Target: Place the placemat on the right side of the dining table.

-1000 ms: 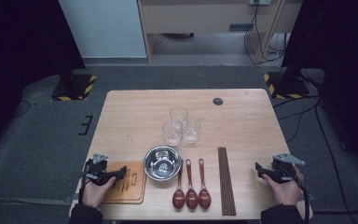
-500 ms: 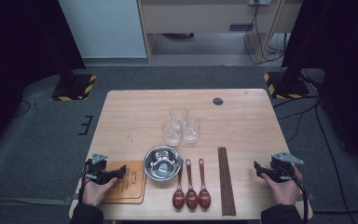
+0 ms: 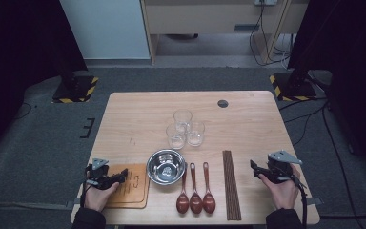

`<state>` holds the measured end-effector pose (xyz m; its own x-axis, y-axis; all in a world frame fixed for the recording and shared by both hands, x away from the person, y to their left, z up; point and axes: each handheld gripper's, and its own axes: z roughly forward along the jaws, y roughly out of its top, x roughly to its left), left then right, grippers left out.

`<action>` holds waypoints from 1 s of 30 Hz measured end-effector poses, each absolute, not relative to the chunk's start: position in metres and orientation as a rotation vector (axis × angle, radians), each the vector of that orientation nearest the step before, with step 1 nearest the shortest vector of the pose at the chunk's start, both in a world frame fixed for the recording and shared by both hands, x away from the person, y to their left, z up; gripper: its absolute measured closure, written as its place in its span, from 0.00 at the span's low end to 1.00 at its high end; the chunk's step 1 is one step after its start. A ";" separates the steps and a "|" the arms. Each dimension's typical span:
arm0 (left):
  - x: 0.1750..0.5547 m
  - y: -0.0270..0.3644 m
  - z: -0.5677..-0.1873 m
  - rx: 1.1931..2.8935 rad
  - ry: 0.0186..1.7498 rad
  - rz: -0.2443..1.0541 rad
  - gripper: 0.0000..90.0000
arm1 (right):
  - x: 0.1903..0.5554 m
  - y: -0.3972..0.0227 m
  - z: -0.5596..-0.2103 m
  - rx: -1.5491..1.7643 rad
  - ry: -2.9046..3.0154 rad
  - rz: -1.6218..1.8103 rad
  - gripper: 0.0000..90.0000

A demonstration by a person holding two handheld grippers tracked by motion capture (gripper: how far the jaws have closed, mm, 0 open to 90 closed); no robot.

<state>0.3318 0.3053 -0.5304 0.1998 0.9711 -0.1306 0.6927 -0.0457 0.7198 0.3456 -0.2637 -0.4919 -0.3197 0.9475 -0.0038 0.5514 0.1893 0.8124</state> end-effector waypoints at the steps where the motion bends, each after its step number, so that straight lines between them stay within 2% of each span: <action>1: 0.332 0.305 -0.530 1.804 1.557 0.526 0.18 | 0.346 -0.264 -0.492 1.398 1.951 0.998 0.28; 30: 0.325 0.312 -0.527 1.762 1.598 0.540 0.19 | 0.363 -0.176 -0.452 1.226 2.046 1.232 0.30</action>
